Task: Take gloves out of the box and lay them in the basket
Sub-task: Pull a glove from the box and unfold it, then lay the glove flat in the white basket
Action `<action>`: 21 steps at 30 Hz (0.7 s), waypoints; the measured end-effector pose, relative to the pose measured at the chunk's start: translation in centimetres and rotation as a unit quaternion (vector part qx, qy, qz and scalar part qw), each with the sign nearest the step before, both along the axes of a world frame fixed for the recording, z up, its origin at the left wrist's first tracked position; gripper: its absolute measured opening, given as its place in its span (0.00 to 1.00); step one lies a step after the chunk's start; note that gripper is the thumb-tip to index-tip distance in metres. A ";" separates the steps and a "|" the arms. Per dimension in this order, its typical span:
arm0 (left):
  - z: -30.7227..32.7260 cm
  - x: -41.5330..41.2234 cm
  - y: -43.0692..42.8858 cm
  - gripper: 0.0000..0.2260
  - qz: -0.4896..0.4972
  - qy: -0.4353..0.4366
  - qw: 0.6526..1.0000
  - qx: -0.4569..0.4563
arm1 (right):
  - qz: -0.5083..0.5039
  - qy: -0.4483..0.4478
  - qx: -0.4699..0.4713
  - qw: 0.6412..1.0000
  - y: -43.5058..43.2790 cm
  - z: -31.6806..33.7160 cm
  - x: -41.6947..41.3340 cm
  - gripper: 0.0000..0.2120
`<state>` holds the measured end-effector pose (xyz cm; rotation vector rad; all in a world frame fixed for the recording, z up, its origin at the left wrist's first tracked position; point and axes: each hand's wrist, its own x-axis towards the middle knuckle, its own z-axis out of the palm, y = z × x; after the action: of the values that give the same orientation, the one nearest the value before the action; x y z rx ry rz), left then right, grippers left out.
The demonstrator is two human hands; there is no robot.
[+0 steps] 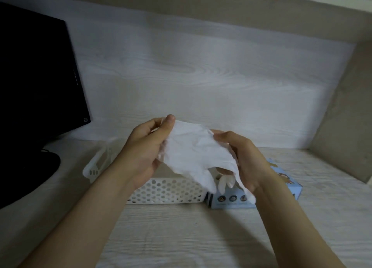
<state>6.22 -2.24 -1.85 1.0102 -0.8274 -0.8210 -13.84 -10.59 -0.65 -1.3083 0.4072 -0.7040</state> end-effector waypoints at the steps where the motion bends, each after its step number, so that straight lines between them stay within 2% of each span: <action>1: 0.1 0.0 0.0 0.21 0.001 0.015 1.000 -0.004 | -0.024 0.013 -0.019 0.999 -0.3 -0.1 0.0 0.15; 3: 0.3 0.2 0.1 0.14 0.021 0.039 0.999 -0.010 | -0.128 0.052 -0.088 0.986 -1.2 -0.8 0.1 0.13; 5: 0.1 0.6 0.1 0.10 0.054 0.028 0.998 -0.007 | -0.247 0.091 -0.190 0.946 -1.9 -1.5 0.4 0.11; 8: -0.7 1.7 -0.1 0.07 0.168 -0.097 0.980 0.030 | -0.349 0.122 -0.336 0.866 -2.2 -2.2 0.9 0.09; 11: -1.2 2.9 -0.2 0.09 0.259 -0.218 0.938 0.068 | -0.381 0.156 -0.415 0.811 -2.6 -3.1 2.1 0.08; 14: -1.4 3.7 0.1 0.11 0.285 -0.286 0.908 0.109 | -0.407 0.217 -0.455 0.762 -3.0 -3.5 3.5 0.09; 18: -1.3 4.5 0.4 0.14 0.269 -0.285 0.906 0.162 | -0.377 0.310 -0.533 0.691 -3.4 -3.2 5.3 0.11; 21: -0.6 4.8 0.6 0.14 0.199 -0.203 0.941 0.186 | -0.300 0.325 -0.561 0.700 -4.1 -2.9 6.2 0.11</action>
<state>11.00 -1.62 -2.42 1.6600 -0.7871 -0.4271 -7.61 -14.73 -3.57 -2.6902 1.1229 -1.0852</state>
